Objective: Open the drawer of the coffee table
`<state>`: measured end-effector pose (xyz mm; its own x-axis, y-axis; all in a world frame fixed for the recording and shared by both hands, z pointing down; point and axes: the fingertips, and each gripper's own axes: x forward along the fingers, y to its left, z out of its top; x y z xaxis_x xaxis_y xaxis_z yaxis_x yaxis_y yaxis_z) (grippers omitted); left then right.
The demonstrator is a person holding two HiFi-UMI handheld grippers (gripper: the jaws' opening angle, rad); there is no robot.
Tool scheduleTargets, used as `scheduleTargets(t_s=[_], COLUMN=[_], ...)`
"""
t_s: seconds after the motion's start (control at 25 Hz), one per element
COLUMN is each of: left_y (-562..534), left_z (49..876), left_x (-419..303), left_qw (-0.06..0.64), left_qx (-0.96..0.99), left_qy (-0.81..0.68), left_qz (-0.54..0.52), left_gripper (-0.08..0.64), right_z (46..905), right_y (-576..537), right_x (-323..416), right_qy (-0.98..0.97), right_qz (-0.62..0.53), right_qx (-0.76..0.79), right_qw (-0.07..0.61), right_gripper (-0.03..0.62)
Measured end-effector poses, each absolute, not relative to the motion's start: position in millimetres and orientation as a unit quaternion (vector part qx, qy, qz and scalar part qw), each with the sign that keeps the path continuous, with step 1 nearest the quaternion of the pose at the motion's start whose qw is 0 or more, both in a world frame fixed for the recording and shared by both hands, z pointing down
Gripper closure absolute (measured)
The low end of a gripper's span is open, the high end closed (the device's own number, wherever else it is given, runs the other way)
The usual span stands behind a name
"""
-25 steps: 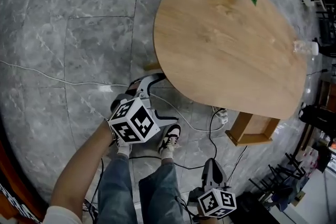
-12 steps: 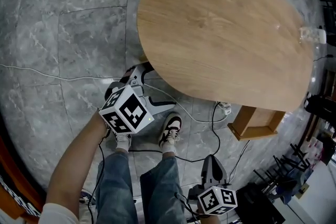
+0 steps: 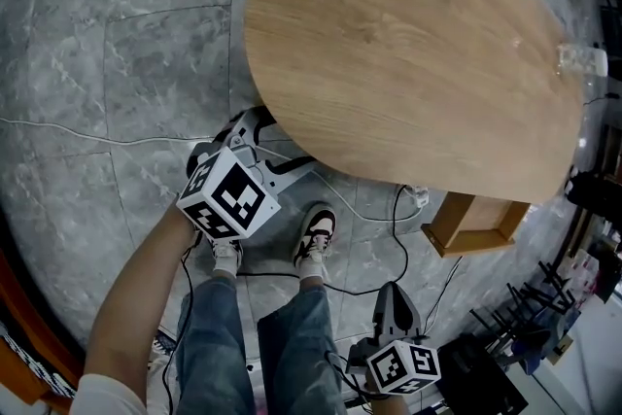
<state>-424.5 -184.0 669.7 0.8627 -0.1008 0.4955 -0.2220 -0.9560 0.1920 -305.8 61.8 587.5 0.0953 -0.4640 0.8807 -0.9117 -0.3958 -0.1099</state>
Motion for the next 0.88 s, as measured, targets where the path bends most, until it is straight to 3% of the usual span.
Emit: scheduleTargets(t_s=[0.48, 0.88], left_y=[-198, -197], left_z=[673, 672], left_x=[-429, -431], left_qw=[0.106, 0.07], left_qx=[0.953, 0.957], left_qy=[-0.114, -0.082], left_qz=[0.261, 0.271], left_gripper=[0.419, 0.449], right_z=[591, 592], right_y=[63, 63], right_x=[-307, -303], right_qy=[-0.479, -0.483], right_qz=[0.478, 0.478], right_qx=[0.703, 0.698], right_qw=[0.219, 0.224], right_gripper=[0.592, 0.592])
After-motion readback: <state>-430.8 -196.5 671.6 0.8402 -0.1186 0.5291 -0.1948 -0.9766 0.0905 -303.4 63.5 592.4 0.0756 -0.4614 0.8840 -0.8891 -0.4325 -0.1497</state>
